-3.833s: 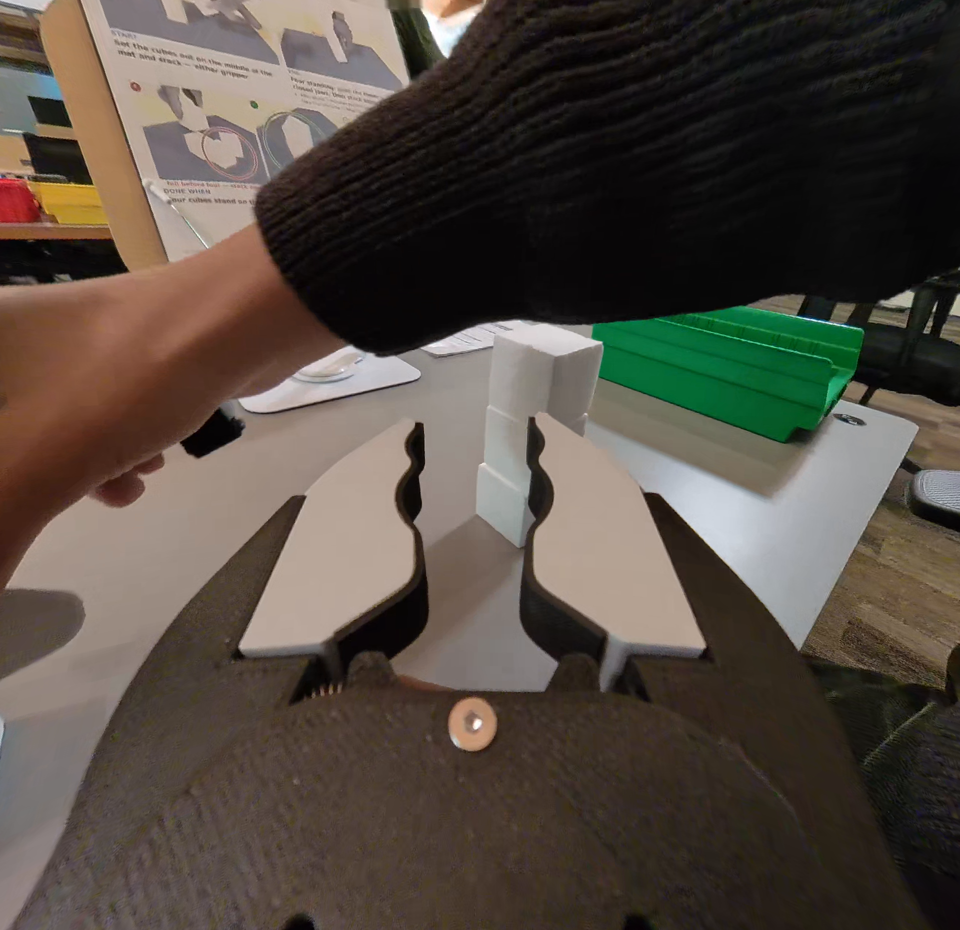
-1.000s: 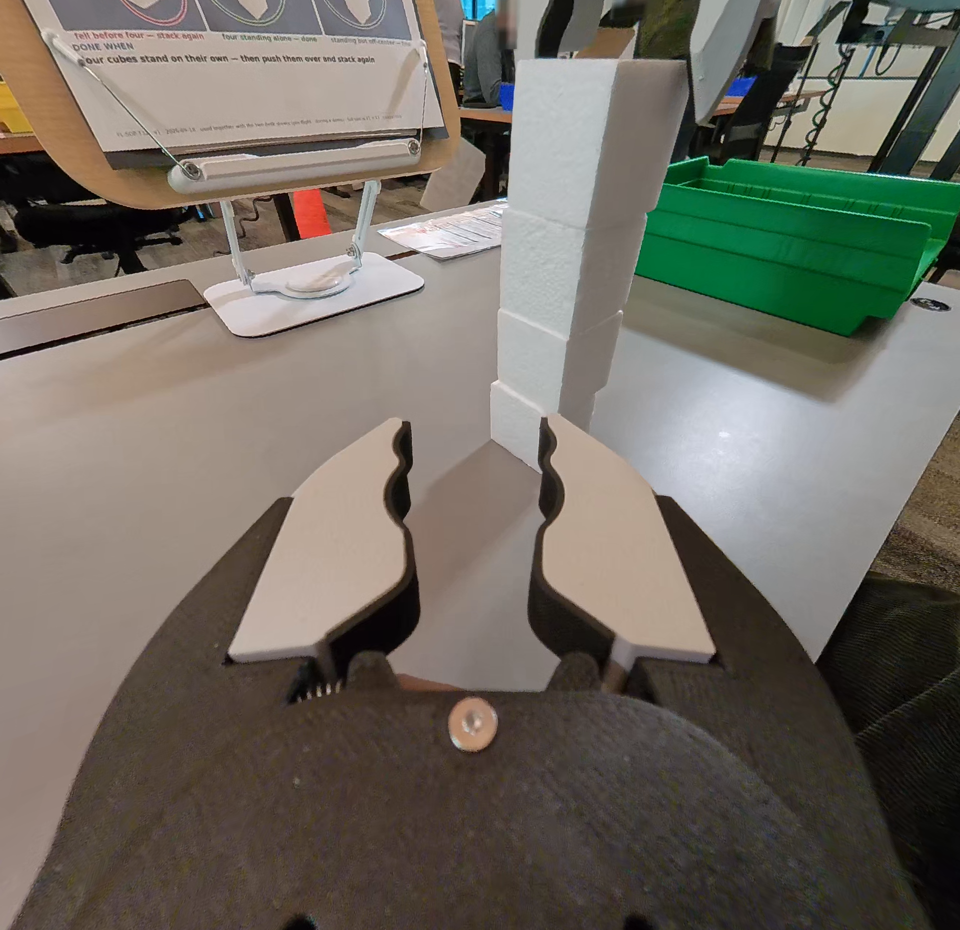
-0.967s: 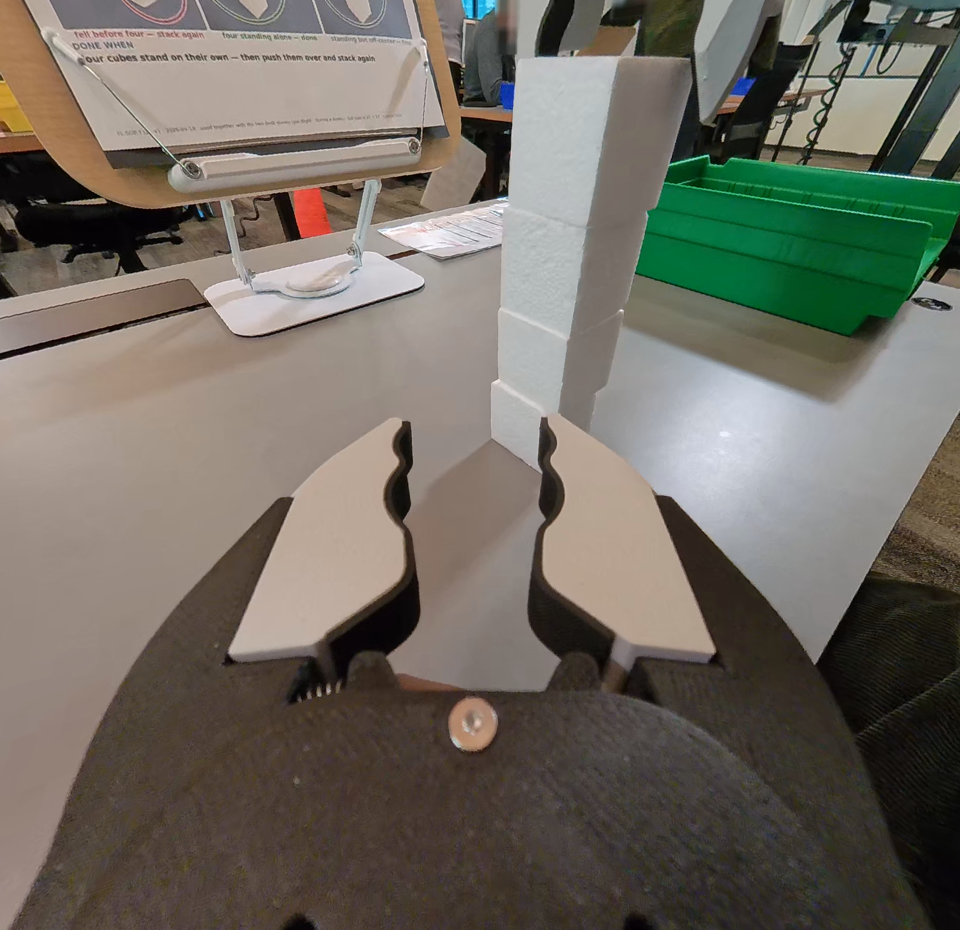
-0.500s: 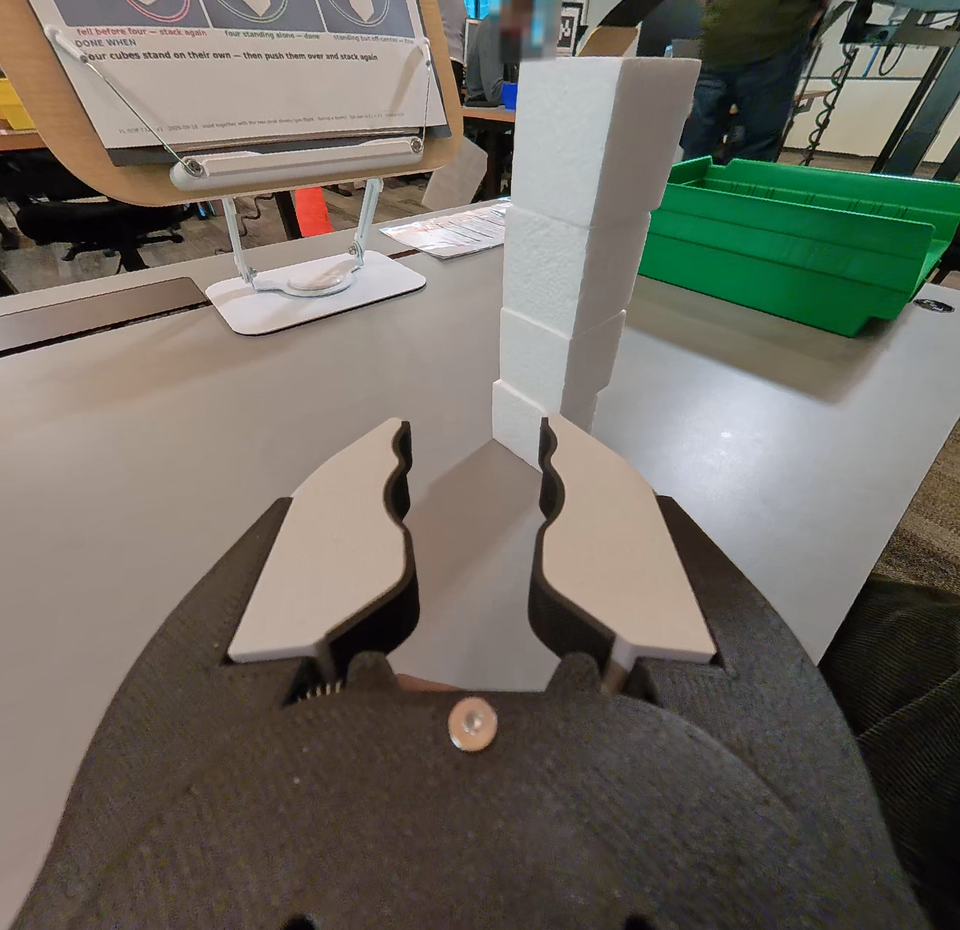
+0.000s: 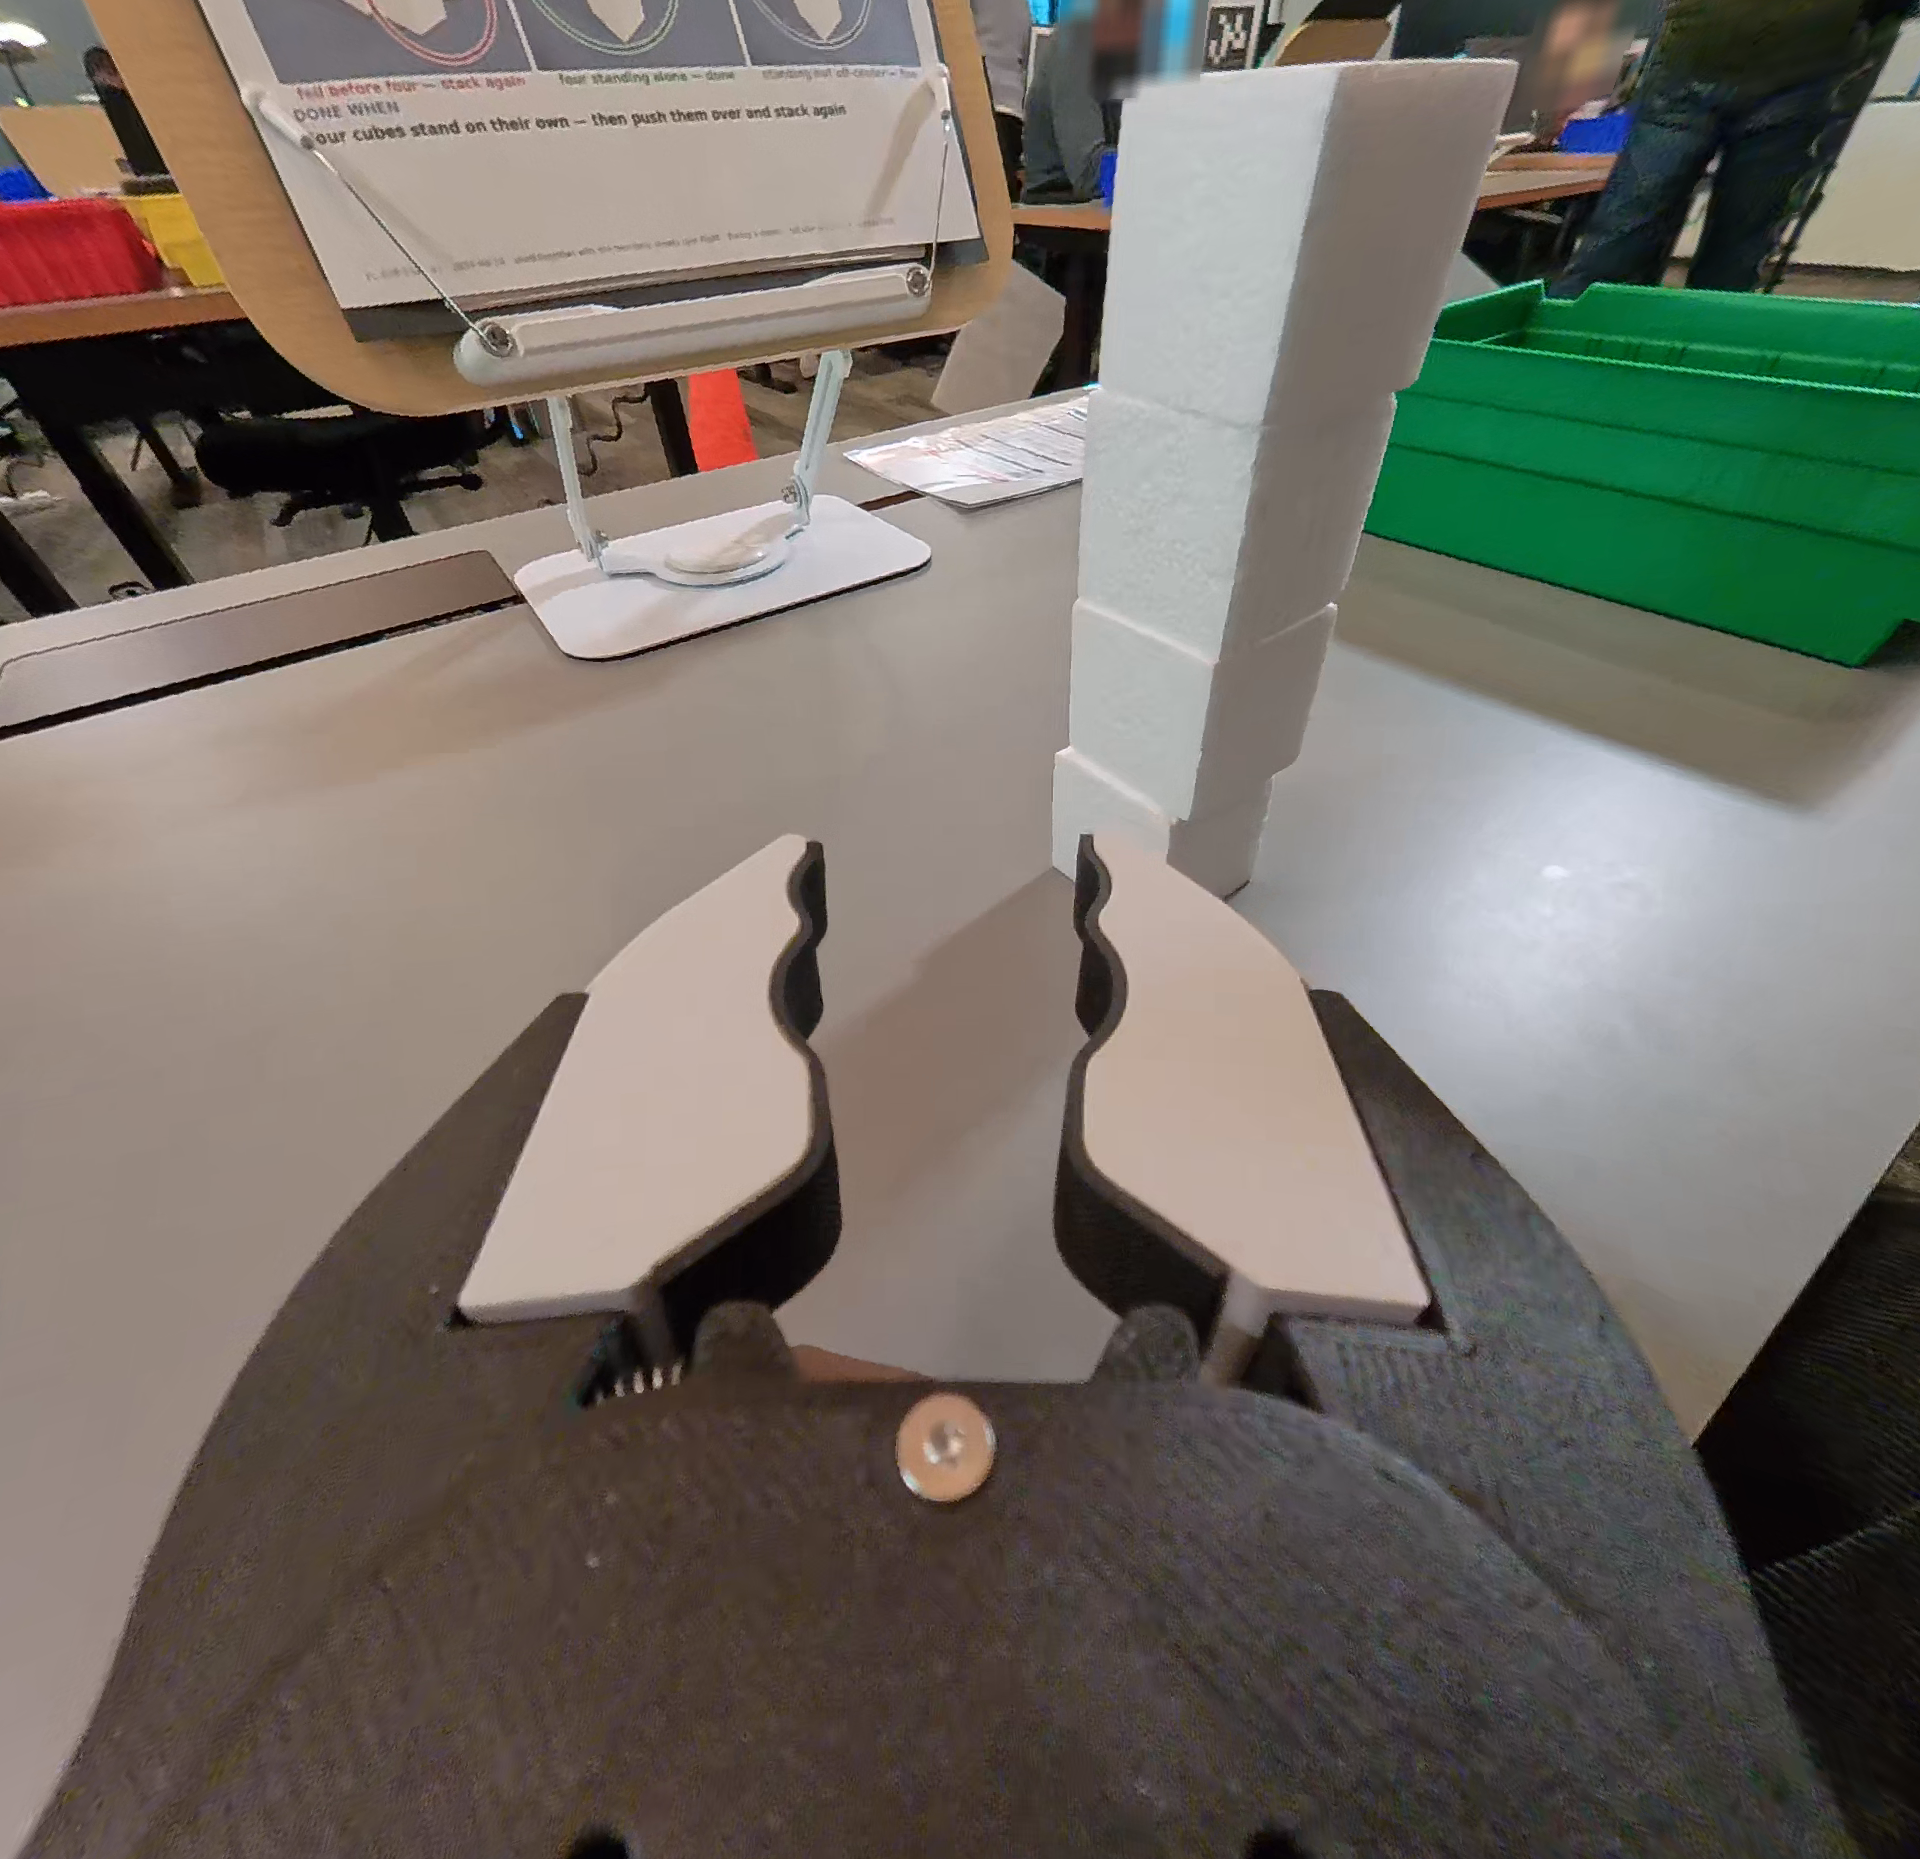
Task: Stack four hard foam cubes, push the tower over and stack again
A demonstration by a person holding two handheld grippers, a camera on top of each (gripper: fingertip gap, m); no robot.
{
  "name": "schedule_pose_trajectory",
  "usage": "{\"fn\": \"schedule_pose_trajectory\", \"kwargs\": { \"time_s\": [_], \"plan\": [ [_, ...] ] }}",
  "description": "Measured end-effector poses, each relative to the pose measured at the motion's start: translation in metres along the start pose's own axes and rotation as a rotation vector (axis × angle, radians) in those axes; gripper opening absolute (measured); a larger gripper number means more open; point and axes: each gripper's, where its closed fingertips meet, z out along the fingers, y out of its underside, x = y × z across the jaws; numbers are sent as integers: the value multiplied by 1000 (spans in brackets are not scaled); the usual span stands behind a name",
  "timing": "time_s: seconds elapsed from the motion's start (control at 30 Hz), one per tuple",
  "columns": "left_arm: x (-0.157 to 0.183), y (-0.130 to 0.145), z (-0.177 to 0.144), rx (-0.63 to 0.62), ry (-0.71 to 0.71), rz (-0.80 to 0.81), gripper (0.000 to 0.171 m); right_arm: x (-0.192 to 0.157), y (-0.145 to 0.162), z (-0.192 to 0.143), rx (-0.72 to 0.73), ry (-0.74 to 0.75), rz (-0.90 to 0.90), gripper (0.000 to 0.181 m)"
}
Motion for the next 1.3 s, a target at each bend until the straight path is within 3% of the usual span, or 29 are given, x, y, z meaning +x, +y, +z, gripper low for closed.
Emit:
{"fn": "schedule_pose_trajectory", "kwargs": {
  "time_s": [0.1, 0.27, 0.5, 0.6, 0.8, 1.03, 1.17, 1.3],
  "plan": [
    [1, 0, 1, -4, 3, -11, 46, 17, -3, -1, 9, 197, -157, 0],
    [3, 1, 1, -8, 16, -6, 46, 16, 38, 6, -203, 160, -208, 0],
    [5, -4, -1, 6, 59, -55, 46, 8, 65, 12, -241, 77, -183, 0],
    [3, -13, -4, 45, 52, -75, 44, 11, 106, 12, -468, 71, -109, 0],
    [11, -29, -13, 103, 62, -17, 44, 15, 167, 6, -582, 136, -86, 0],
    [12, -19, -8, 74, 32, 17, 42, 18, 185, 3, -577, 141, -52, 0],
    [13, -18, -8, 69, 25, 25, 39, 32, 202, -11, -792, 208, -173, 0],
    [10, -15, -6, 59, 7, 16, 37, 33, 197, -10, -742, 218, -187, 0]
  ]
}}
